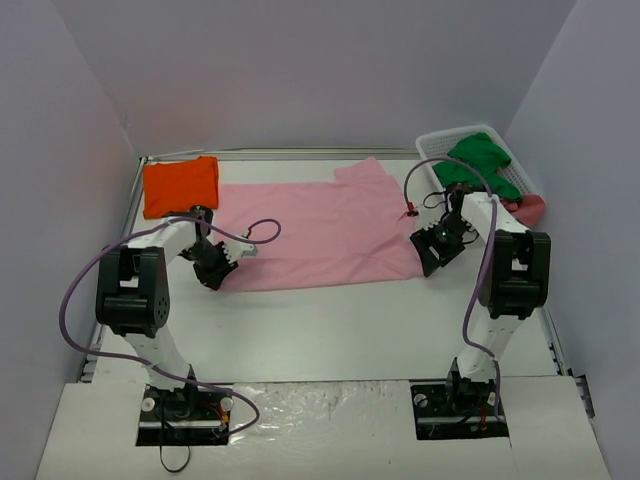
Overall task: Fold and stack the t-shirts
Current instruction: Fold the flattened tshirt in 1/3 of the way, then grap the side of the flattened tshirt furthest away from the robot with both arms
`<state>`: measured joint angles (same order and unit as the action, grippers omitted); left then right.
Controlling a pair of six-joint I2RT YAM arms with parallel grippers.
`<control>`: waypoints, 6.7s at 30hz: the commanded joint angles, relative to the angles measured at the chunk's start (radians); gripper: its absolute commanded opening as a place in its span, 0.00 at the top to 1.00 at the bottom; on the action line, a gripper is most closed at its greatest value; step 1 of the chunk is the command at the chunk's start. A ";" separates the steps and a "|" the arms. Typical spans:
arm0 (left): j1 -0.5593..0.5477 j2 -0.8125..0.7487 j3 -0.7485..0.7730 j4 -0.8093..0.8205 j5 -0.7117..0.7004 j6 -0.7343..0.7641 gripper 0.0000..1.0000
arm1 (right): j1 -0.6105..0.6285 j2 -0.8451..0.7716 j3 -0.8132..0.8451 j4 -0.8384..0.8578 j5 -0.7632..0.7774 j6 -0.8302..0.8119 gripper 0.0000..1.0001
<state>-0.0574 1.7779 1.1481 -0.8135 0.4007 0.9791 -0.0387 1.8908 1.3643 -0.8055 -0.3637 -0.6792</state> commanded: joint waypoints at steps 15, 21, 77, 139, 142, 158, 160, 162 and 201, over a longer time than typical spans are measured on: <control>-0.001 0.041 -0.041 -0.015 0.012 0.003 0.87 | 0.033 0.122 0.045 -0.041 -0.075 -0.026 0.79; 0.001 0.041 -0.060 -0.013 0.004 0.018 0.98 | 0.028 0.108 0.015 -0.041 -0.052 -0.031 1.00; 0.002 -0.155 -0.057 -0.596 0.107 0.308 0.98 | 0.025 -0.130 -0.289 -0.238 0.026 -0.158 0.99; 0.358 0.135 0.328 0.358 0.684 -0.959 0.06 | 0.148 -0.085 -0.005 0.312 -0.138 0.173 0.00; 0.357 0.219 0.372 0.343 0.716 -0.935 0.06 | 0.148 -0.056 0.013 0.278 -0.152 0.153 0.00; 0.340 0.413 0.482 0.438 0.665 -0.870 0.06 | 0.143 0.056 0.038 0.201 -0.169 0.096 0.00; 0.337 0.432 0.510 0.425 0.678 -0.869 0.06 | 0.145 0.062 0.038 0.200 -0.161 0.101 0.00; 0.327 0.457 0.545 0.398 0.688 -0.855 0.06 | 0.143 0.071 0.038 0.198 -0.155 0.099 0.00; 0.248 0.529 0.754 0.053 0.532 -0.548 0.69 | 0.138 0.117 0.022 0.181 -0.112 0.081 0.00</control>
<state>0.1852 2.3165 1.8481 -0.7273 0.9508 0.4065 0.1043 1.9789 1.3785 -0.5652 -0.5011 -0.5846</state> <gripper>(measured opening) 0.328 0.999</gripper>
